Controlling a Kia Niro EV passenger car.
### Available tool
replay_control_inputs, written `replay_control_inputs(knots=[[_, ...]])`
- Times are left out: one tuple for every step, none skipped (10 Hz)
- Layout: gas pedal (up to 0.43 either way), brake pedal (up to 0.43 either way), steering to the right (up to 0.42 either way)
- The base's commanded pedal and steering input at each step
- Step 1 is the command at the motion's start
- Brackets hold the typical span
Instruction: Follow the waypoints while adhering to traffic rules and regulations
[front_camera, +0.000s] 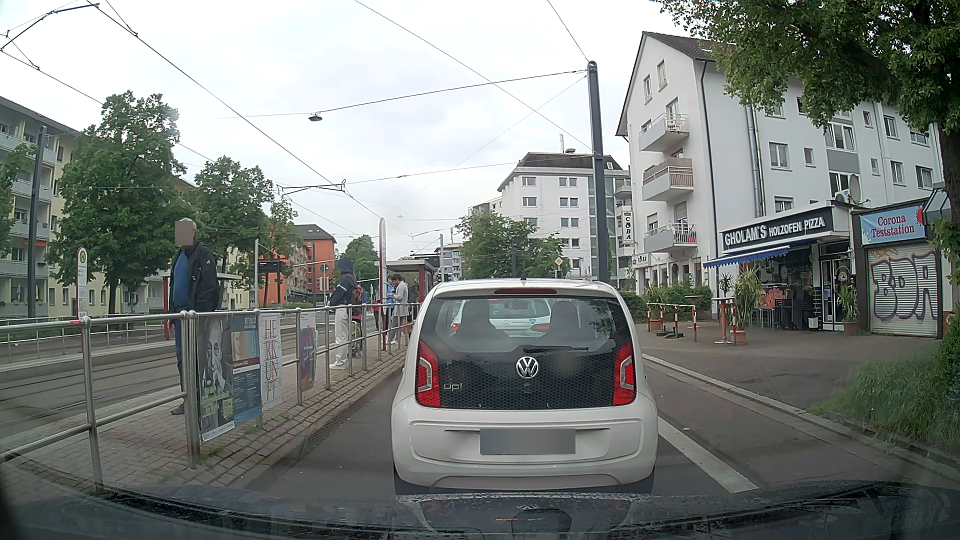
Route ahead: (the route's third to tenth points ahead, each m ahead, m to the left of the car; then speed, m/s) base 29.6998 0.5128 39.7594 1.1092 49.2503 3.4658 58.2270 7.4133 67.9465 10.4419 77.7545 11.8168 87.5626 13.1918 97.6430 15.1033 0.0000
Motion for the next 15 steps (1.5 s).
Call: replay_control_inputs(knots=[[0.000,0.220,-0.017],[0.000,0.220,-0.017],[0.000,0.220,-0.017],[0.000,0.220,-0.017],[0.000,0.220,-0.017],[0.000,0.220,-0.017],[0.000,0.220,-0.017],[0.000,0.220,-0.017],[0.000,0.220,-0.017],[0.000,0.220,-0.017],[0.000,0.220,-0.017],[0.000,0.220,-0.017],[0.000,0.220,-0.017],[0.000,0.220,-0.017],[0.000,0.220,-0.017]])
